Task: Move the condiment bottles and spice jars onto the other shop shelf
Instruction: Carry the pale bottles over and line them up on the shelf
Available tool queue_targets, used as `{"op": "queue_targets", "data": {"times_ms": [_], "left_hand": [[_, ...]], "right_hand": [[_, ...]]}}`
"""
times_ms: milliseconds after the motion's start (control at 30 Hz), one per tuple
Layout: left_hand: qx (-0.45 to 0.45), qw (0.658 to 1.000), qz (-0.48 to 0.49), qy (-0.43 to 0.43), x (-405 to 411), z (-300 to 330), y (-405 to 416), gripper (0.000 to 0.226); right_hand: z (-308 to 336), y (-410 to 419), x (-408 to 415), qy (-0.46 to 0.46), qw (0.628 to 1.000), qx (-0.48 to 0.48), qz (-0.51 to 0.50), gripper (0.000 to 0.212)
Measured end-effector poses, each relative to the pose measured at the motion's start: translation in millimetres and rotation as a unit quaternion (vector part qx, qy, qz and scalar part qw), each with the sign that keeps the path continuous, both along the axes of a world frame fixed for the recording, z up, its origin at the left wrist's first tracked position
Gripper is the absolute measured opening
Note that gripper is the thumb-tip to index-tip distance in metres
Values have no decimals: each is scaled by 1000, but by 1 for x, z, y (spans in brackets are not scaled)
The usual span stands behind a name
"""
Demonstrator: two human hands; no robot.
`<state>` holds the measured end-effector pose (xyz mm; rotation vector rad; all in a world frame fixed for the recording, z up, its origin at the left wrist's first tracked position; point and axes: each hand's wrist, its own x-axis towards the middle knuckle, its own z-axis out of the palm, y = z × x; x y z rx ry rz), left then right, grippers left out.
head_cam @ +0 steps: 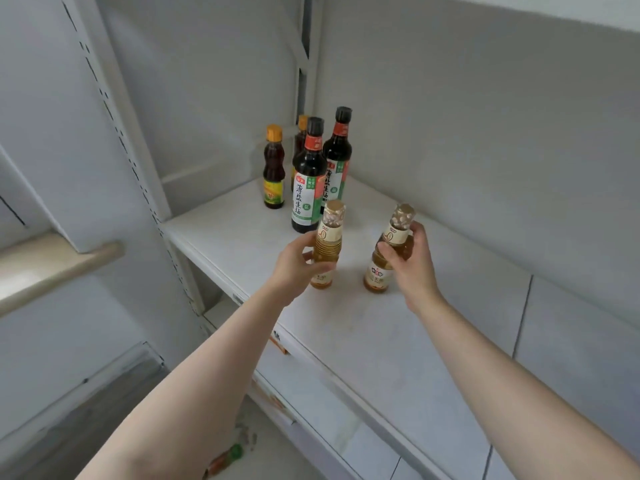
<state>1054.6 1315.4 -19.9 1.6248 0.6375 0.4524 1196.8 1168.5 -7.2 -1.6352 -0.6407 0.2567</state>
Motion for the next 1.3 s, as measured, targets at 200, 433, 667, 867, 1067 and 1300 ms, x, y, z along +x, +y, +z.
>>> {"op": "queue_targets", "data": {"times_ms": [200, 433, 667, 867, 1067, 1300], "left_hand": [[10, 999, 12, -33, 10, -12, 7, 55], [79, 991, 88, -56, 19, -37, 1, 52], [99, 982, 151, -51, 52, -31, 5, 52], [120, 978, 170, -25, 74, -26, 9, 50], [127, 976, 174, -26, 76, -28, 11, 49], [104, 980, 169, -30, 89, -24, 13, 49]], "right_hand": [[-15, -5, 16, 11, 998, -45, 38, 54], [-29, -5, 37, -5, 997, -68, 45, 39], [-21, 50, 86, 47, 994, -76, 64, 40], [-7, 80, 102, 78, 990, -83, 82, 39], [-4, 83, 113, 86, 985, -104, 108, 40], [-11, 85, 116, 88, 986, -94, 102, 35]]}}
